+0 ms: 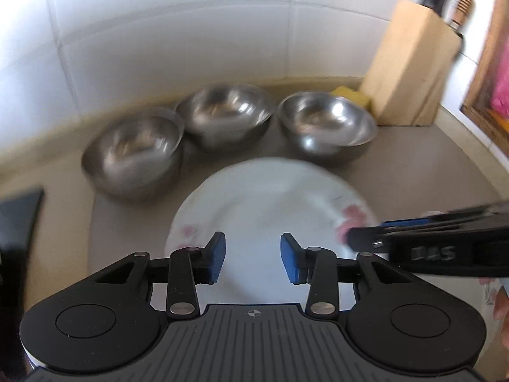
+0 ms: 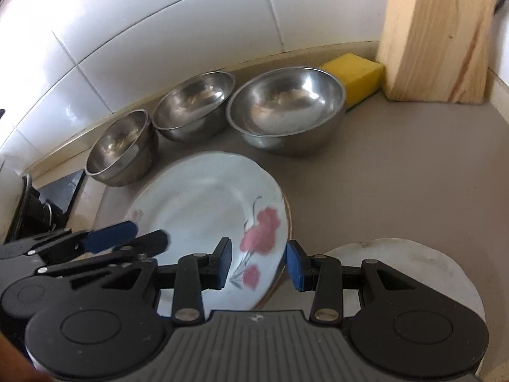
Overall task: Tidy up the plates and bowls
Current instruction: 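Open both grippers and pull them back from the stacked plates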
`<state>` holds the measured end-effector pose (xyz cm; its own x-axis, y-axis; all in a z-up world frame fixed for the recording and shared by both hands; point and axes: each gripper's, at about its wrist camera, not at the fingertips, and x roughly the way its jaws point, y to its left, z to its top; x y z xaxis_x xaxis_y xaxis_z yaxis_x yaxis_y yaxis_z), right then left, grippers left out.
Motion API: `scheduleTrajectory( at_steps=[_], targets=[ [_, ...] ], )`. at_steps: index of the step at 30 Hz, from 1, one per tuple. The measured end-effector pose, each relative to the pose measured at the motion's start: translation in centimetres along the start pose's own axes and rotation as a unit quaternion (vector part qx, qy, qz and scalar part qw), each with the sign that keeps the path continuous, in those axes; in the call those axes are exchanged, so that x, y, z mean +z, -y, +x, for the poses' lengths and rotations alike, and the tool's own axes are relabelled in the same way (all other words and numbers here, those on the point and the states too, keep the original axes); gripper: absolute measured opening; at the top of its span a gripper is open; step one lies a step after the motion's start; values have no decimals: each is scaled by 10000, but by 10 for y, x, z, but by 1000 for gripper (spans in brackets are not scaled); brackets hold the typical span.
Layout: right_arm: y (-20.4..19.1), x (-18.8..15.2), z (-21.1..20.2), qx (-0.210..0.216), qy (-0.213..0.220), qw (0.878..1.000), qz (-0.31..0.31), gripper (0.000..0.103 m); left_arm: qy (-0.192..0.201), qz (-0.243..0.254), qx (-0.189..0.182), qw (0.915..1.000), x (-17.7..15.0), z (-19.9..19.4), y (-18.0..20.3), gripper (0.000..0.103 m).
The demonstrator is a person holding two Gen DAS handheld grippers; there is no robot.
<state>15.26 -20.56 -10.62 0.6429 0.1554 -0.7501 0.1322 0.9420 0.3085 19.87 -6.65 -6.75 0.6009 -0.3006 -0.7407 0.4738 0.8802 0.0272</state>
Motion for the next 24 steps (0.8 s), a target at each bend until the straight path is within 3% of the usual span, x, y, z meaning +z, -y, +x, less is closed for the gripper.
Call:
scheduleTrajectory(
  at_steps=[2, 4, 9, 15, 24],
  targets=[
    [-2, 2, -2, -62, 13, 9999, -104, 21, 76, 117, 52, 9999, 1, -5, 4, 42],
    [-1, 3, -6, -383, 39, 9988, -295, 23, 110, -34, -58, 9999, -1, -11, -4, 44],
    [22, 3, -18, -602, 161, 9980, -76, 29, 135, -226, 42, 9996, -1, -14, -16, 44],
    [28, 3, -36, -668, 331, 9972, -50, 29, 154, -126, 110, 9997, -2, -20, -9, 45],
    [46, -6, -66, -853, 544, 9949, -47, 40, 287, 86, 142, 9994, -6, -42, 12, 54]
  ],
)
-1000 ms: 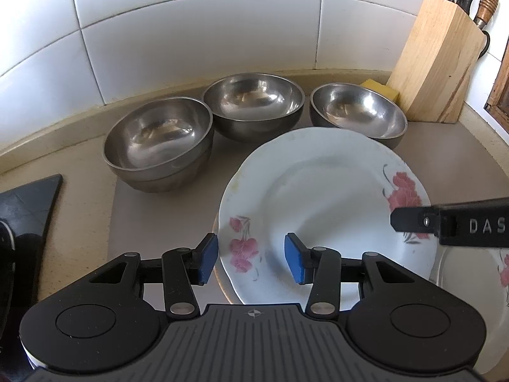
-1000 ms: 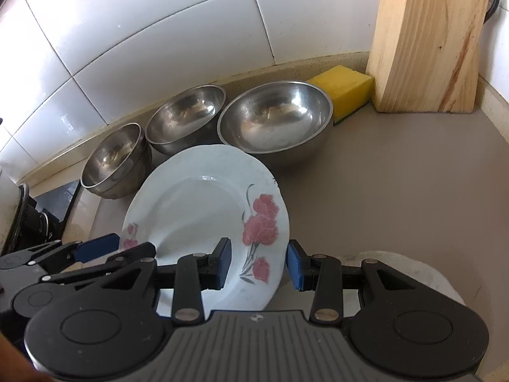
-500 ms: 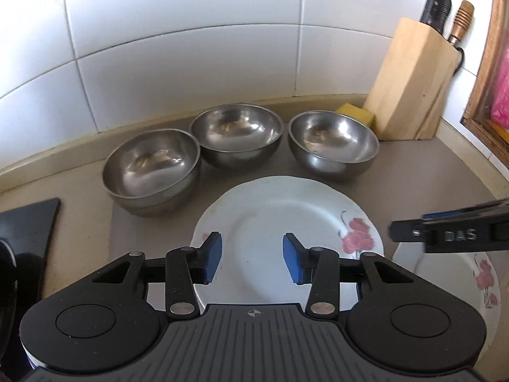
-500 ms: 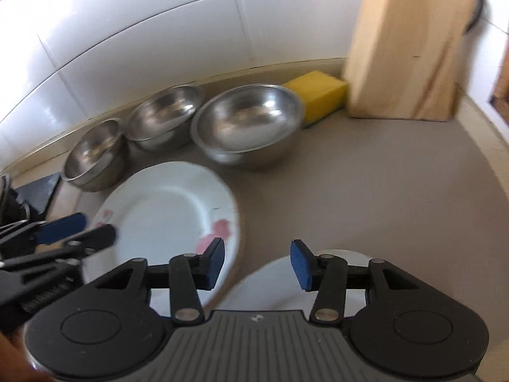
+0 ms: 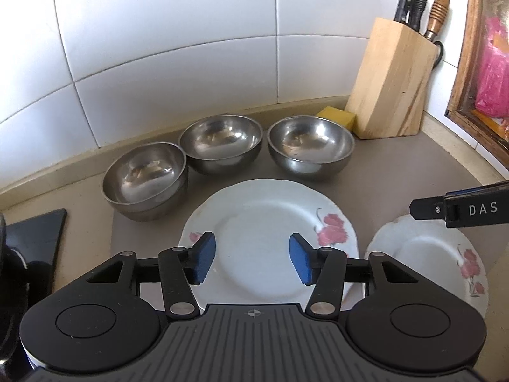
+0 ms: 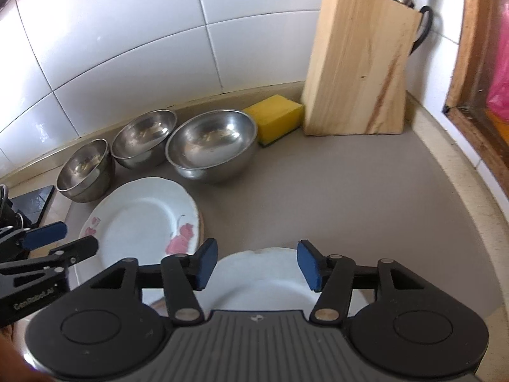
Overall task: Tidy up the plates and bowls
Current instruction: 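Open both grippers and pull them back from the stacked plates, then move both grippers to the smaller white plate with pink flowers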
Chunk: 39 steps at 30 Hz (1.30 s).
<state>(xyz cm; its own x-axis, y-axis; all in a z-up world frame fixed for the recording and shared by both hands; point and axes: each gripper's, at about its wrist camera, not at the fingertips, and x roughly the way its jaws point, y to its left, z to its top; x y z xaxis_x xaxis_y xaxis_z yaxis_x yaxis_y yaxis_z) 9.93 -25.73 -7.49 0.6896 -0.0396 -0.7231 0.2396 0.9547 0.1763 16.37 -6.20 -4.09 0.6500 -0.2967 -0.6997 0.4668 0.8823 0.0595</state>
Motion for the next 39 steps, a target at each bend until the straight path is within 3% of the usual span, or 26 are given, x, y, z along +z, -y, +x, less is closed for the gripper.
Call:
scheduleTrajectory(
  at_steps=[14, 20, 27, 31, 39],
  targets=[
    [72, -27, -18, -125, -140, 9998, 61, 46, -267, -195, -25, 9994, -29, -20, 58, 57],
    [97, -33, -16, -43, -305, 9994, -129, 46, -502, -325, 212, 9980, -51, -22, 85, 58],
    [95, -46, -19, 17, -322, 9985, -447, 48, -724, -490, 487, 9950, -63, -26, 98, 58],
    [91, -50, -18, 81, -327, 9980, -533, 52, -722, -530, 563, 9944, -64, -29, 100, 64],
    [87, -55, -14, 171, -444, 9967, -656, 54, -777, -735, 568, 9926, -62, -26, 103, 66]
  ],
)
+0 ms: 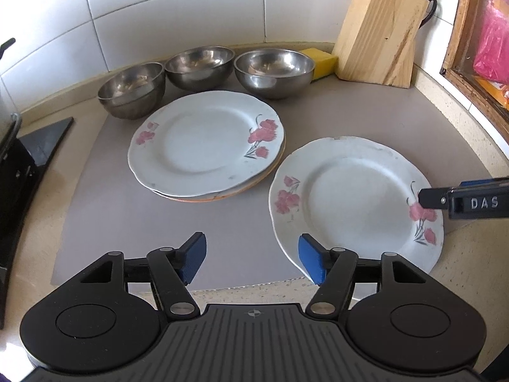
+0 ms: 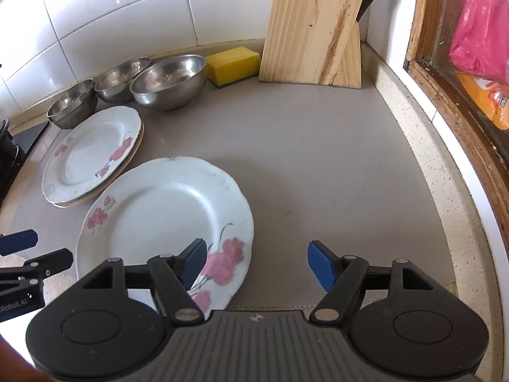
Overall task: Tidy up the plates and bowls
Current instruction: 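Move both grippers to the smaller white plate with pink flowers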
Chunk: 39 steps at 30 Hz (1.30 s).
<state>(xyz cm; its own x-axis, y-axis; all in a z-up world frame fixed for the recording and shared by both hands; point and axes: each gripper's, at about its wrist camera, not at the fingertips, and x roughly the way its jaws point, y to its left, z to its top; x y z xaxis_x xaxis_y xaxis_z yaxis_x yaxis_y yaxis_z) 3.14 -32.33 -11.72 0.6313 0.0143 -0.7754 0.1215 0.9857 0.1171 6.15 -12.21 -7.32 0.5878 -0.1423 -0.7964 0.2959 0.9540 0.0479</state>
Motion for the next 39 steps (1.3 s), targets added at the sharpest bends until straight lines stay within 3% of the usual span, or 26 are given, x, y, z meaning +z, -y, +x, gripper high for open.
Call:
scheduleTrajectory(
  at_steps=[18, 39],
  targets=[
    [3, -4, 20, 64, -158, 9999, 4, 63, -256, -11, -33, 9997, 5, 24, 19, 75],
    [-2, -3, 27, 178, -31, 9998, -46, 76, -303, -57, -54, 9995, 8, 35, 21, 98]
  ],
)
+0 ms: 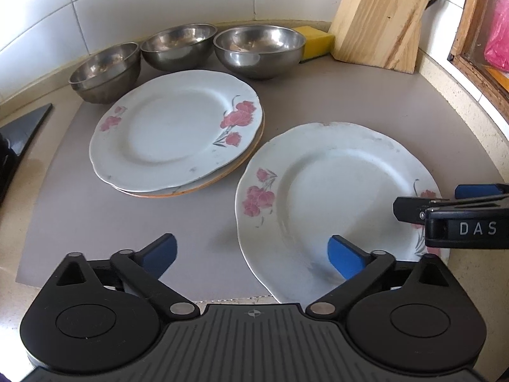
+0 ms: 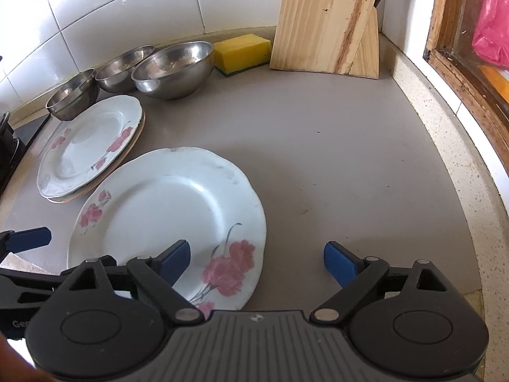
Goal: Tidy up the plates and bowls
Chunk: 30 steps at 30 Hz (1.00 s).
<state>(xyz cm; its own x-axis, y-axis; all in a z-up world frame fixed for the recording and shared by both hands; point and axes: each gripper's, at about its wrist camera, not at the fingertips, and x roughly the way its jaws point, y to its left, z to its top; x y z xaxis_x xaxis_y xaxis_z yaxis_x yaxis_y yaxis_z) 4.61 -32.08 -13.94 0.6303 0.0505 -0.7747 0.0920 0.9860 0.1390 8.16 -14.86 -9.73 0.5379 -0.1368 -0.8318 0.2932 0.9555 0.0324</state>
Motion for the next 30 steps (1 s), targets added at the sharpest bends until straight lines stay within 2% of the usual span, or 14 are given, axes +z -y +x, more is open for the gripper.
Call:
scheduleTrajectory(
  at_steps=[5, 9, 18, 21, 23, 24, 26, 27, 28, 30],
  targets=[
    [1, -1, -1, 55, 24, 10000, -7, 78, 8, -125, -155, 9998, -1, 2, -3, 99],
    [4, -2, -2, 158, 73, 9998, 49, 80, -3, -411, -351, 9985, -5, 6, -11, 99],
    [12, 1, -4, 487, 116, 9986, 198, 79, 118, -243, -510, 9983, -6, 5, -7, 98],
    [14, 4, -4, 742, 137, 9967, 310, 71, 120, -55, -662, 9977, -5, 4, -1, 96],
    [9, 5, -3, 998, 110, 9946, 250, 64, 166, 27, -755, 9970, -5, 2, 5, 91],
    [6, 4, -3, 1017, 111, 9945, 206, 63, 190, 101, -809, 9965, -5, 0, 8, 88],
    [3, 4, -3, 996, 126, 9947, 202, 60, 185, 121, -836, 9963, -5, 0, 10, 87],
    [7, 5, -3, 1075, 101, 9937, 290, 59, 199, 101, -856, 9961, -5, 0, 8, 86],
    [12, 6, -3, 1201, 62, 9919, 415, 52, 209, 81, -865, 9960, -4, 0, 7, 85],
    [26, 9, -1, 1478, -35, 9858, 792, 46, 198, 1, -919, 9956, -3, 0, 5, 85]
  ],
)
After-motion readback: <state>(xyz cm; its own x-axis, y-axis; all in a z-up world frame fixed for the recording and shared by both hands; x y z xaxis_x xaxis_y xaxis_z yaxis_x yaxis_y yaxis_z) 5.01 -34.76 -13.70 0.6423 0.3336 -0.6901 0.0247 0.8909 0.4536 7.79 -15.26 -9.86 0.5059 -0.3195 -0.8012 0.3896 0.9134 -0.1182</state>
